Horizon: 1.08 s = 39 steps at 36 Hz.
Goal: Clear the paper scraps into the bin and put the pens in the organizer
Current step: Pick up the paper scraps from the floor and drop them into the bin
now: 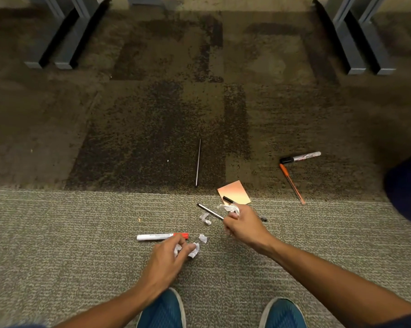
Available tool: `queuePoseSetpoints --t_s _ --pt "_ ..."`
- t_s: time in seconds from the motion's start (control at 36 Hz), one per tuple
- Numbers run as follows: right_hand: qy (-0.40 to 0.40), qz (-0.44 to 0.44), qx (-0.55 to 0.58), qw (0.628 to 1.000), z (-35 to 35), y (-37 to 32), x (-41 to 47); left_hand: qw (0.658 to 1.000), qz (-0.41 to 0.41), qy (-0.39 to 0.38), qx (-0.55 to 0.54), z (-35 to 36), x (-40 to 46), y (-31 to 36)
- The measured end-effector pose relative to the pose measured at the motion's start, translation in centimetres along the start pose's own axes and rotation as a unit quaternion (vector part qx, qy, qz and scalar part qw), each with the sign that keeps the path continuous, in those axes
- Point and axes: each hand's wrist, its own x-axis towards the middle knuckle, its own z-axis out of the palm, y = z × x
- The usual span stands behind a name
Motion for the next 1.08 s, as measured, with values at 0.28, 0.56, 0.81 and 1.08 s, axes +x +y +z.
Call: queuePoseSetpoints --t_s 0.28,0.56,0.81,1.08 --pt "-0.019 -0.138 -0.389 0.911 1.1 -0.3 2.2 0.995 0.059 -0.020 0.074 1.3 0.6 0.5" --pt "-0.056 -0.227 -0.513 0.826 1.9 0.1 3.9 0.982 0.072 -0.067 0.162 2.6 1.8 -0.6" --pt "-0.057 -0.222 -0.615 0.754 2.5 1.4 4.9 0.959 0.106 -0.111 0.238 3.2 3.2 0.0" --pt "-0.085 -0.196 -0.530 0.821 2.0 1.0 3.5 0.969 0.118 -0.092 0.197 3.2 3.4 -0.5"
